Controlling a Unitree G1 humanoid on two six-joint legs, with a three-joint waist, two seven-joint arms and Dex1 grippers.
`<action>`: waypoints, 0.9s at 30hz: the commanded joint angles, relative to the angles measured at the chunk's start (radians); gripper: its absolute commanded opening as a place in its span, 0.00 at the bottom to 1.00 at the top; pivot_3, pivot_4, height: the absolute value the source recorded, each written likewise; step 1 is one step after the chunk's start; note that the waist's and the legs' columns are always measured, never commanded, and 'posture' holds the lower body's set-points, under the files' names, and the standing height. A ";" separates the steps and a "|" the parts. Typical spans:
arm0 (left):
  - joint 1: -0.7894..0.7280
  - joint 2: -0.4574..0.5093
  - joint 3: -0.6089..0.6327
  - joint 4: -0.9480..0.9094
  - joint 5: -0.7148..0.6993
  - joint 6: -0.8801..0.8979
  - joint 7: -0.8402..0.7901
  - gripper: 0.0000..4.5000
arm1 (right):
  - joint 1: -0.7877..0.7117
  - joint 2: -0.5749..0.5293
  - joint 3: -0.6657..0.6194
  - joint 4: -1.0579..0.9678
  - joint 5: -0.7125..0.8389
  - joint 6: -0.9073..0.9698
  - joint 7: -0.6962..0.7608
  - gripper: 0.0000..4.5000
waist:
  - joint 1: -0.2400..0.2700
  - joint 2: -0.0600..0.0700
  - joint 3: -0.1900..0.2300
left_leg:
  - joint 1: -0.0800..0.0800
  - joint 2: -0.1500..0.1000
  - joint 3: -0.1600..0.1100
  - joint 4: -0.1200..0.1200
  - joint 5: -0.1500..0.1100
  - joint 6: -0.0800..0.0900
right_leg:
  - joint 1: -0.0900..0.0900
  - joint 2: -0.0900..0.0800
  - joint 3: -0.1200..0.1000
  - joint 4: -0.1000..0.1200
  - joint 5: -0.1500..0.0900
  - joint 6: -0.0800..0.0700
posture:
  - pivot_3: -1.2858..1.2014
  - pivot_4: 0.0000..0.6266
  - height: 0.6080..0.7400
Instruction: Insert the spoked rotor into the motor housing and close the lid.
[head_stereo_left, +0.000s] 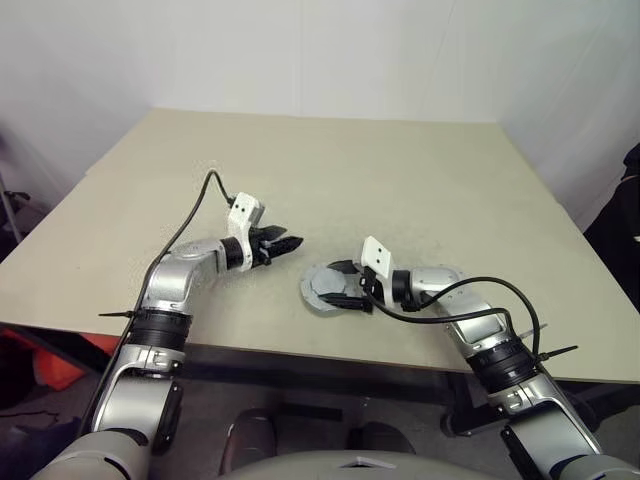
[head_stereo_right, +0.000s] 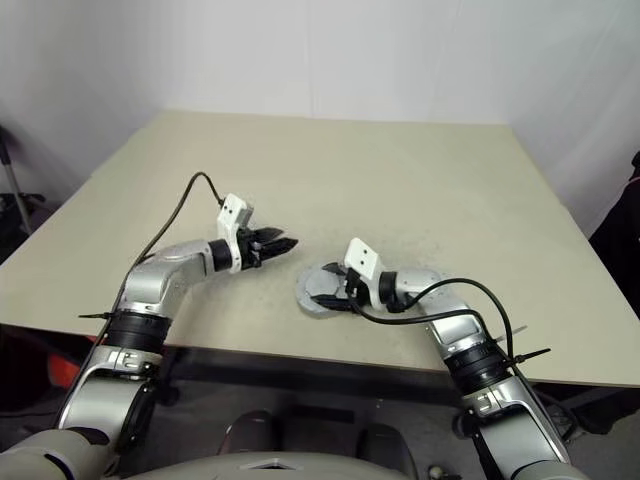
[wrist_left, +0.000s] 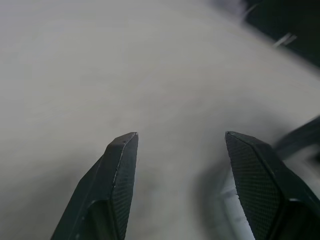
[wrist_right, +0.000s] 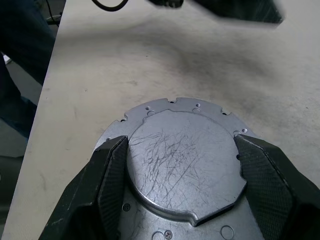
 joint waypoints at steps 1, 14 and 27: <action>-0.010 0.015 0.013 -0.108 -0.107 0.115 -0.040 0.52 | 0.026 -0.026 0.031 0.071 -0.068 0.030 -0.026 0.65 | -0.001 0.001 0.000 | 0.000 0.000 0.000 0.000 0.000 0.000 | 0.000 0.000 0.000 0.000 0.000 0.000 | 0.52 0.00 1.00; 0.037 0.041 -0.087 -0.112 -0.133 0.261 -0.027 0.01 | 0.026 -0.018 0.028 0.072 -0.071 0.029 -0.068 0.65 | -0.002 0.002 -0.001 | 0.002 -0.001 0.001 -0.004 0.000 0.000 | -0.001 0.000 0.002 -0.003 -0.001 0.001 | 0.52 0.00 1.00; 0.117 0.093 -0.195 -0.095 -0.067 0.274 0.012 0.01 | 0.006 -0.017 0.008 0.083 -0.071 0.037 -0.113 0.65 | -0.004 0.010 -0.013 | 0.009 -0.004 0.000 -0.012 0.000 0.000 | 0.002 0.000 0.001 -0.023 -0.003 0.006 | 0.52 0.00 1.00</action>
